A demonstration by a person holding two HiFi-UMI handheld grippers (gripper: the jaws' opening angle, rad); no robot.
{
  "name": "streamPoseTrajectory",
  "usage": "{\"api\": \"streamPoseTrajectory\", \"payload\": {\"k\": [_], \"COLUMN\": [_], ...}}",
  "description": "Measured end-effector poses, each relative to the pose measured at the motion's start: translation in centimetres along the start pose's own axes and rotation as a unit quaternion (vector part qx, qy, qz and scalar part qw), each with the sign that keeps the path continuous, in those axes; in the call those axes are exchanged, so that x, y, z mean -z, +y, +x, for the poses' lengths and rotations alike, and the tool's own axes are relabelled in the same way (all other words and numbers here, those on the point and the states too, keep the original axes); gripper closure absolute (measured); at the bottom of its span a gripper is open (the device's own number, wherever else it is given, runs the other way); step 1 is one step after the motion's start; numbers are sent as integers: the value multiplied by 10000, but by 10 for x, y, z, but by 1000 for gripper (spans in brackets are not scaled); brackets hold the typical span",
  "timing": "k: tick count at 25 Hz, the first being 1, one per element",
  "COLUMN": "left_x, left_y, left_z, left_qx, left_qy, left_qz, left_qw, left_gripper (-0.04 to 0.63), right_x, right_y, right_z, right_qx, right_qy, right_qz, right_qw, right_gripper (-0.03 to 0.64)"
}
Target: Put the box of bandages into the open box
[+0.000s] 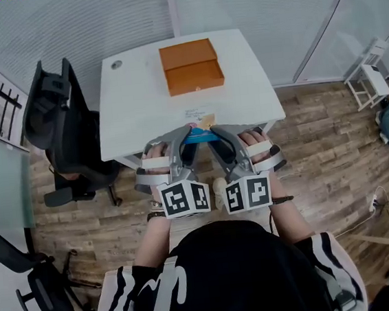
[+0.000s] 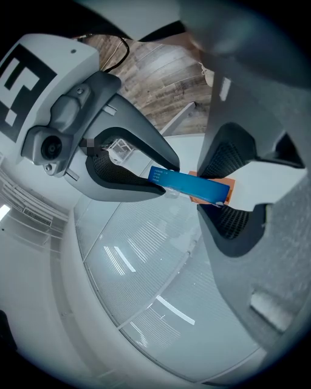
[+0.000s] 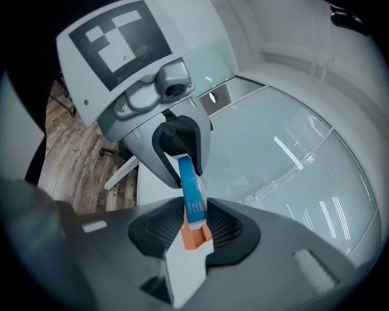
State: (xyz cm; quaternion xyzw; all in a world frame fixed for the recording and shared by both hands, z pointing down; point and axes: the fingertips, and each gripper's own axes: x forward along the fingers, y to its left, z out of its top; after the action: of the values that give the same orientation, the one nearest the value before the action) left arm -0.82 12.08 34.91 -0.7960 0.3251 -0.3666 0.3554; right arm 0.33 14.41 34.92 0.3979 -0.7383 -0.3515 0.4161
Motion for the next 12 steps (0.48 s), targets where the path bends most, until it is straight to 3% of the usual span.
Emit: {"api": "streamPoseTrajectory", "payload": {"k": [12], "left_x": [11], "left_y": [36], "left_z": [73], "left_qx": [-77], "left_qy": [154], "left_qz": [-33], "left_qw": [9998], "left_gripper": [462], "right_x": [34], "right_y": [-38], "right_z": [64], "right_qx": [-58], "right_qy": [-174], "right_qz": [8], "right_qw": [9998], "right_gripper": [503]}}
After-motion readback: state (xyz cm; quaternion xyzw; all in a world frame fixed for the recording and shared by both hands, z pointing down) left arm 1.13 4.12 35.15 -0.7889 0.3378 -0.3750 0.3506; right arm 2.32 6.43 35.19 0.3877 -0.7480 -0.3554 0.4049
